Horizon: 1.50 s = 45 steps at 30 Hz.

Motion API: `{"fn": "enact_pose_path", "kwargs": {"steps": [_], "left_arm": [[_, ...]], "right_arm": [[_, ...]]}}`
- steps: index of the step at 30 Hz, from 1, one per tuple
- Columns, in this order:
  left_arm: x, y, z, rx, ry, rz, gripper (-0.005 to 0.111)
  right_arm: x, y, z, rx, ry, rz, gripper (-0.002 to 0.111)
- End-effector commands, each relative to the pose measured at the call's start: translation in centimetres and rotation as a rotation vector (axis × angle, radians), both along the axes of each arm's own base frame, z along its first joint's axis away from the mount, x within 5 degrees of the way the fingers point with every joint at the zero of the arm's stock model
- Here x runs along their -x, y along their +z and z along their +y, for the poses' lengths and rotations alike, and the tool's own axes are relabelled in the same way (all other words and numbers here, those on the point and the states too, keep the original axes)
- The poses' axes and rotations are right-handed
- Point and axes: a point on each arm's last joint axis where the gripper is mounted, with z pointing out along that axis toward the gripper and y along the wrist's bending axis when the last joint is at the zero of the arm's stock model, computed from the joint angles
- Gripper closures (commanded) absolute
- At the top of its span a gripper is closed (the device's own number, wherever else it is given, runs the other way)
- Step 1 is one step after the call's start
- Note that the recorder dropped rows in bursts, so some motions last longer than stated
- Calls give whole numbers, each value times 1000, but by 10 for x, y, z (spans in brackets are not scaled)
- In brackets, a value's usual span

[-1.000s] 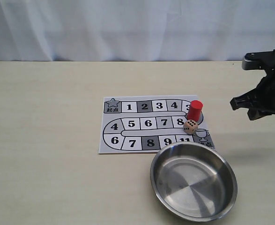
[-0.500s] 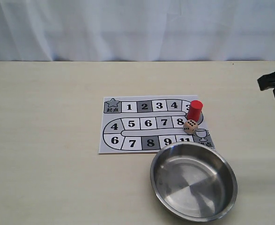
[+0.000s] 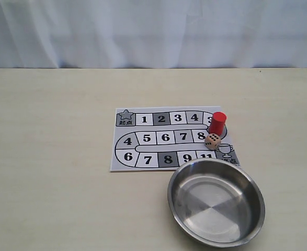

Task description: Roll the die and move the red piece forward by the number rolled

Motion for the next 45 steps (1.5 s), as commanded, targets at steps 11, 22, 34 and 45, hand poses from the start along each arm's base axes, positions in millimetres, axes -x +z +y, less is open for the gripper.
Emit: {"fn": "enact_pose_path", "kwargs": {"steps": [11, 22, 34, 45], "left_arm": [[0, 0, 0, 7, -1, -5, 107], [0, 0, 0, 7, -1, -5, 107], [0, 0, 0, 7, -1, -5, 107], [0, 0, 0, 7, -1, -5, 107]], "right_arm": [[131, 5, 6, -50, 38, -352, 104], [175, -1, 7, -44, 44, -514, 104], [154, -6, 5, -25, 39, -641, 104], [113, -40, 3, -51, 6, -778, 104]]}}
